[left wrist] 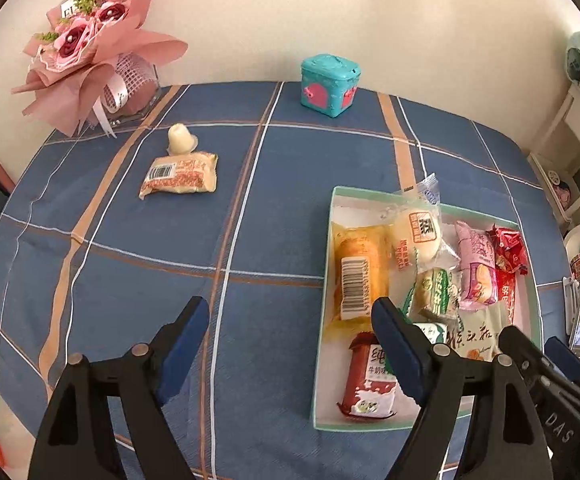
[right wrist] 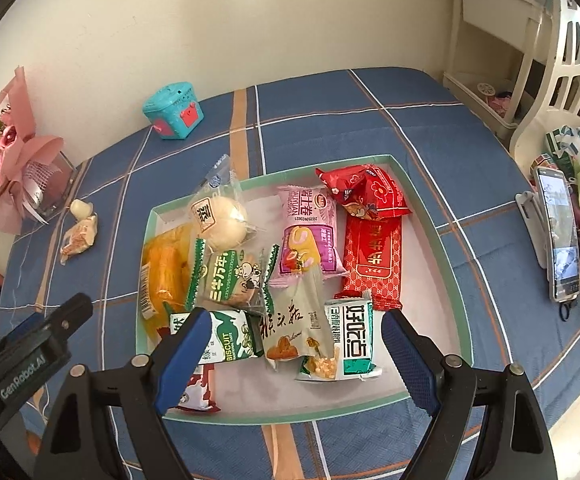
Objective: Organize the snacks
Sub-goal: 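Move both open grippers away from the tray toward the pudding cup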
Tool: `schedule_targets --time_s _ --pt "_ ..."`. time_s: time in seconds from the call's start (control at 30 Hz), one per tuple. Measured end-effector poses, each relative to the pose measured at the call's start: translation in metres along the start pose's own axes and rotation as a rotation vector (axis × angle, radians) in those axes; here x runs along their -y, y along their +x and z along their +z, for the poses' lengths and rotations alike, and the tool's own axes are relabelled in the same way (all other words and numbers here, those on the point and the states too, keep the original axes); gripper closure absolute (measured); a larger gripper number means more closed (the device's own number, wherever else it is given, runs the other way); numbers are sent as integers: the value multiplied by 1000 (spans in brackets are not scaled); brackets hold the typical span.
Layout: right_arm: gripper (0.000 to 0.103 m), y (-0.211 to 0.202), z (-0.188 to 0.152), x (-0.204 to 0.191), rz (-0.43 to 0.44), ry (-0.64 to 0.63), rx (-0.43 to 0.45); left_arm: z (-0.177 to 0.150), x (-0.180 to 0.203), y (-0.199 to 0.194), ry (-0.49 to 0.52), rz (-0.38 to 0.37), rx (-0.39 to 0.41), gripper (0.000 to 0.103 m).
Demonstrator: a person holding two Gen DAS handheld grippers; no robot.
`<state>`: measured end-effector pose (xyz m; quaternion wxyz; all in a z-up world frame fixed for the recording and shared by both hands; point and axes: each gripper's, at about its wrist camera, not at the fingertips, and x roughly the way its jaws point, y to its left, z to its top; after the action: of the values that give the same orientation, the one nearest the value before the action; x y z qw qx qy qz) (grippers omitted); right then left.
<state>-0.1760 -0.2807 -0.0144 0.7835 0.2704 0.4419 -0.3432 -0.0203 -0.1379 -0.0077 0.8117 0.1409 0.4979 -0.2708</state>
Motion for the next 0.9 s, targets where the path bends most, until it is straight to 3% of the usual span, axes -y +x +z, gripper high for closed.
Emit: schedule_targets --time_s 0.23,0.3,0.37,0.9 --pt "14 3 0 -3 -10 -10 -5 2 -6 5 -18 5 -12 19" --pt "10 4 0 -4 -19 -15 -5 3 -9 5 -23 11 -10 15" --pt "0 4 0 -5 -20 -16 -1 4 -11 5 -26 16 -5 8" --pt "0 2 0 -24 -16 -47 38 10 -24 9 -44 25 -5 7"
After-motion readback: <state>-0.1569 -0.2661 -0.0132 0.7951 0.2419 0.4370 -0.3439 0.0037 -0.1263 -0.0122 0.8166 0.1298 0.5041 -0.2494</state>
